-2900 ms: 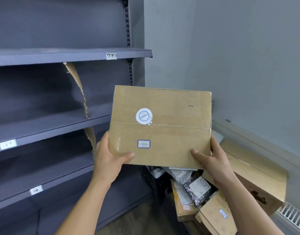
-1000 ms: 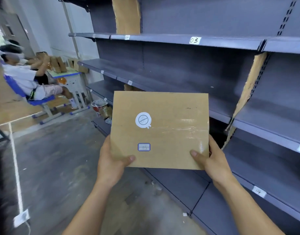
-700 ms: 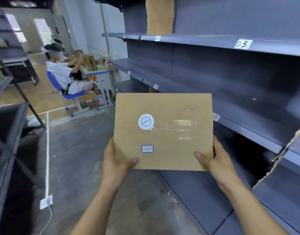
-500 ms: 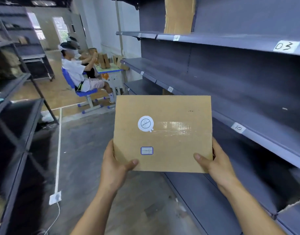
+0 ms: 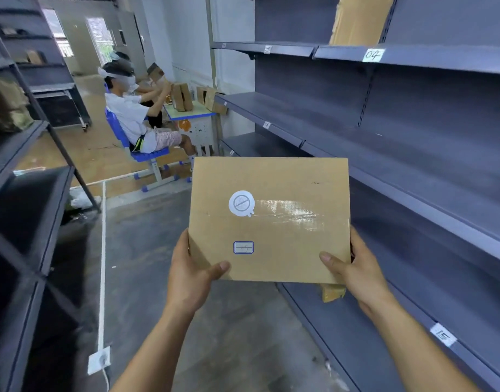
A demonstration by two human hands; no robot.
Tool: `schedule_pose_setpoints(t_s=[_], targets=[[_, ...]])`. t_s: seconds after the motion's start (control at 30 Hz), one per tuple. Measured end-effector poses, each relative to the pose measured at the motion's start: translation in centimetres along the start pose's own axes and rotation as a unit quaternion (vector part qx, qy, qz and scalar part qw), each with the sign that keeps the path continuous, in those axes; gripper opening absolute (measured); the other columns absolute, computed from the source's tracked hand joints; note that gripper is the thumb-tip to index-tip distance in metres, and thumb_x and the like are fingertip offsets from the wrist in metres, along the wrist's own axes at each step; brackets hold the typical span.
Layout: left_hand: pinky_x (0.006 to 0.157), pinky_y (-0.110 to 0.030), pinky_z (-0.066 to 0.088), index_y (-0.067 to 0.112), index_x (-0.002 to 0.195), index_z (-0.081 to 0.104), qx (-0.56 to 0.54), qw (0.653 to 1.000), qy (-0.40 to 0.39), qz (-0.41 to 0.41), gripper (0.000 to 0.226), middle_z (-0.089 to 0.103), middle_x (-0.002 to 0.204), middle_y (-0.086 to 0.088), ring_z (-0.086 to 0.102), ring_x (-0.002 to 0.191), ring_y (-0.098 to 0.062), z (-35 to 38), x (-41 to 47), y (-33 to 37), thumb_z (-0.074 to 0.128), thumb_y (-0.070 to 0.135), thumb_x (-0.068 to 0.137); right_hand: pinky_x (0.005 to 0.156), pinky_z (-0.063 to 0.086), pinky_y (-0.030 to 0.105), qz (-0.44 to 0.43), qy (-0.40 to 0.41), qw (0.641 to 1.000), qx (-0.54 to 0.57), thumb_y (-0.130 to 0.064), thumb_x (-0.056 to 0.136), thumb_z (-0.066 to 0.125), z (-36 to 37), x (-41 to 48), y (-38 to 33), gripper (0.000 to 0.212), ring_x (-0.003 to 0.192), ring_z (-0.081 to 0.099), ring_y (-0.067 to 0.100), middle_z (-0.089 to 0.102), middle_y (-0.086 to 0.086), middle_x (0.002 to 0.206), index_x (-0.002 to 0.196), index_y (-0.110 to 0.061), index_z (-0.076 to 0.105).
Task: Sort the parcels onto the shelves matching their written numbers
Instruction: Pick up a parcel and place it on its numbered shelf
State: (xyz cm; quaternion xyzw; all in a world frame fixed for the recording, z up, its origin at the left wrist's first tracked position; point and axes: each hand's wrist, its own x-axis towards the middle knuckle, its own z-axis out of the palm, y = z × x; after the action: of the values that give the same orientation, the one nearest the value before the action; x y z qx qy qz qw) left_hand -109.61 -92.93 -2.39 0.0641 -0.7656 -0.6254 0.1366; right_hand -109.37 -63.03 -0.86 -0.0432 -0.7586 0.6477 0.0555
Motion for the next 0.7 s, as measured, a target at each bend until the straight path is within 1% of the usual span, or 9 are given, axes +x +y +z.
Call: schedule_pose_setpoints(t_s=[0.1, 0.27, 0.37, 0.43, 0.53, 0.57, 0.63, 0.67, 0.7], targets=[[0.087, -0.050, 0.057, 0.047, 0.123, 0.051, -0.001, 1.000, 0.000, -0.008, 0.080, 0.065, 0.121, 0.014, 0.064, 0.110, -0.016, -1.0, 3.5, -0.9, 0.087, 0.024, 0.054, 0.099, 0.051, 0.034, 0.014, 0.000, 1.000, 0.010, -0.003, 0.090, 0.070, 2.5, 2.6, -0.1, 0.068, 0.107, 0.066, 0.001, 0.069, -0.020, 0.118, 0.141, -0.042, 0.048], [0.086, -0.048, 0.058, 0.048, 0.119, 0.052, -0.005, 1.000, 0.005, -0.010, 0.077, 0.067, 0.117, 0.015, 0.065, 0.107, -0.015, -1.7, 9.1, -2.5, 0.086, 0.022, 0.055, 0.101, 0.052, 0.038, 0.025, -0.002, 1.000, 0.007, -0.005, 0.090, 0.071, 5.7, 7.6, -0.1, 0.067, 0.105, 0.066, -0.001, 0.069, -0.021, 0.118, 0.141, -0.044, 0.049], [0.086, -0.046, 0.058, 0.045, 0.123, 0.052, -0.013, 1.000, 0.003, -0.010, 0.081, 0.066, 0.118, 0.017, 0.064, 0.108, -0.011, -1.4, 12.8, -3.3, 0.086, 0.020, 0.054, 0.097, 0.055, 0.044, 0.028, -0.002, 1.000, 0.003, -0.006, 0.090, 0.071, 7.2, 11.3, 0.5, 0.068, 0.108, 0.067, 0.008, 0.070, -0.020, 0.117, 0.139, -0.047, 0.049], [0.086, -0.046, 0.058, 0.044, 0.125, 0.052, -0.011, 1.000, 0.005, -0.013, 0.083, 0.065, 0.119, 0.018, 0.063, 0.109, -0.010, -1.1, 15.6, -3.8, 0.087, 0.021, 0.054, 0.093, 0.055, 0.034, 0.025, 0.002, 1.000, 0.007, -0.004, 0.090, 0.070, 8.2, 14.0, 0.8, 0.067, 0.106, 0.067, 0.004, 0.070, -0.023, 0.114, 0.139, -0.046, 0.049], [0.083, -0.048, 0.059, 0.045, 0.122, 0.054, -0.015, 1.000, -0.002, -0.010, 0.081, 0.067, 0.115, 0.017, 0.064, 0.107, -0.013, -0.3, 20.2, -4.5, 0.087, 0.019, 0.053, 0.081, 0.053, 0.020, 0.020, -0.002, 1.000, 0.019, -0.001, 0.091, 0.068, 9.5, 18.3, 1.2, 0.064, 0.101, 0.068, -0.002, 0.071, -0.023, 0.111, 0.136, -0.042, 0.051], [0.083, -0.047, 0.059, 0.045, 0.121, 0.054, -0.014, 1.000, -0.003, -0.011, 0.081, 0.068, 0.114, 0.017, 0.065, 0.106, -0.014, -0.1, 21.8, -4.6, 0.087, 0.018, 0.052, 0.076, 0.054, 0.019, 0.025, -0.002, 0.999, 0.023, 0.000, 0.091, 0.068, 10.0, 19.7, 1.2, 0.062, 0.101, 0.069, 0.000, 0.072, -0.021, 0.110, 0.135, -0.041, 0.052], [0.079, -0.038, 0.060, 0.043, 0.120, 0.055, -0.013, 1.000, -0.013, -0.015, 0.080, 0.069, 0.113, 0.016, 0.065, 0.105, -0.015, 0.4, 25.0, -4.6, 0.089, 0.012, 0.054, 0.067, 0.056, 0.018, 0.035, 0.000, 0.999, 0.026, -0.001, 0.091, 0.068, 10.8, 22.5, 1.2, 0.060, 0.100, 0.070, 0.004, 0.073, -0.017, 0.112, 0.135, -0.040, 0.053], [0.075, -0.034, 0.060, 0.042, 0.119, 0.056, -0.015, 1.000, -0.019, -0.015, 0.079, 0.069, 0.112, 0.015, 0.067, 0.103, -0.017, 0.5, 26.5, -4.6, 0.088, 0.008, 0.056, 0.066, 0.056, 0.019, 0.036, 0.001, 0.999, 0.023, -0.002, 0.091, 0.068, 11.3, 23.8, 1.2, 0.061, 0.100, 0.070, 0.004, 0.073, -0.016, 0.113, 0.135, -0.041, 0.053], [0.071, -0.035, 0.061, 0.042, 0.119, 0.056, -0.022, 0.999, -0.026, -0.012, 0.079, 0.070, 0.112, 0.013, 0.068, 0.102, -0.022, 0.6, 28.0, -4.6, 0.087, 0.006, 0.056, 0.069, 0.055, 0.019, 0.033, 0.003, 0.999, 0.019, -0.002, 0.090, 0.069, 11.7, 25.1, 1.0, 0.061, 0.100, 0.070, 0.004, 0.073, -0.017, 0.112, 0.134, -0.042, 0.053]])
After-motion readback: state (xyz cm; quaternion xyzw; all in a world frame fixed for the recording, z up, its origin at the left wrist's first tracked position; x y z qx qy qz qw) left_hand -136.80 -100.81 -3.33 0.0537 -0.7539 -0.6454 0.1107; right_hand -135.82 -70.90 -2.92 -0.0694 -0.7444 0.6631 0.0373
